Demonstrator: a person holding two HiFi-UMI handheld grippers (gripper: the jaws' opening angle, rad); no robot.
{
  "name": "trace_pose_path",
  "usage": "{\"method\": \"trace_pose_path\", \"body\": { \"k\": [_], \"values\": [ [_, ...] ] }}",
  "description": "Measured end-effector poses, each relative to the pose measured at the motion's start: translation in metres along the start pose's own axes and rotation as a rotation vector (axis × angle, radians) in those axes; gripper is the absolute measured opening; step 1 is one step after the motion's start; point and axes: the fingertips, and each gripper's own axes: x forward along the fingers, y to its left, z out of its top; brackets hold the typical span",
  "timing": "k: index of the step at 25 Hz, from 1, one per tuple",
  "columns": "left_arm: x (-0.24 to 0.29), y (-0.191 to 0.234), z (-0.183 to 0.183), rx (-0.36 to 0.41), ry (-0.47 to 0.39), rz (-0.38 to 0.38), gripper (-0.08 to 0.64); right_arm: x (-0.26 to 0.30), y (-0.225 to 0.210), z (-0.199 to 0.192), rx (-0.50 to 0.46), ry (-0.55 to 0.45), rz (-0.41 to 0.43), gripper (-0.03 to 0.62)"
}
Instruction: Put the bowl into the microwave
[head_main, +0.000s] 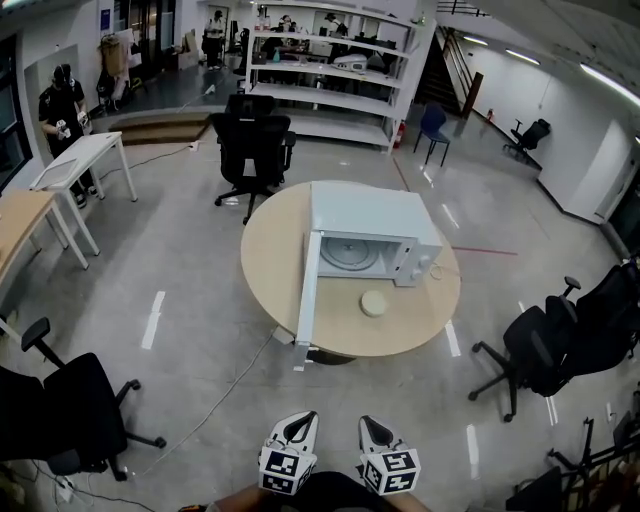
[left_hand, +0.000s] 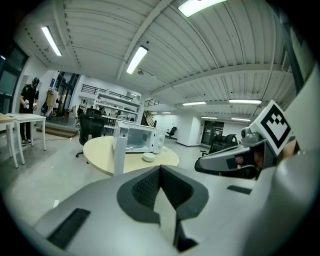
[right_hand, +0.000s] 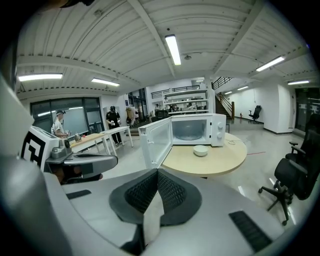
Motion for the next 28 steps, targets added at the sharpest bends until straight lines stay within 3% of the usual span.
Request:
{"method": "trace_pose_path", "body": {
  "k": [14, 28],
  "values": [
    [0.041, 0.03, 0.028, 0.034, -0.016, -0.059, 0.046, 0.037, -0.013, 0.032, 0.009, -0.037, -0.054, 0.015],
    [0.057, 0.025, 0.034, 0.007, -0.017, 0.006, 0.046, 0.049, -0.032, 0.036, 0.005, -0.027, 0.017, 0.015]
  ]
}}
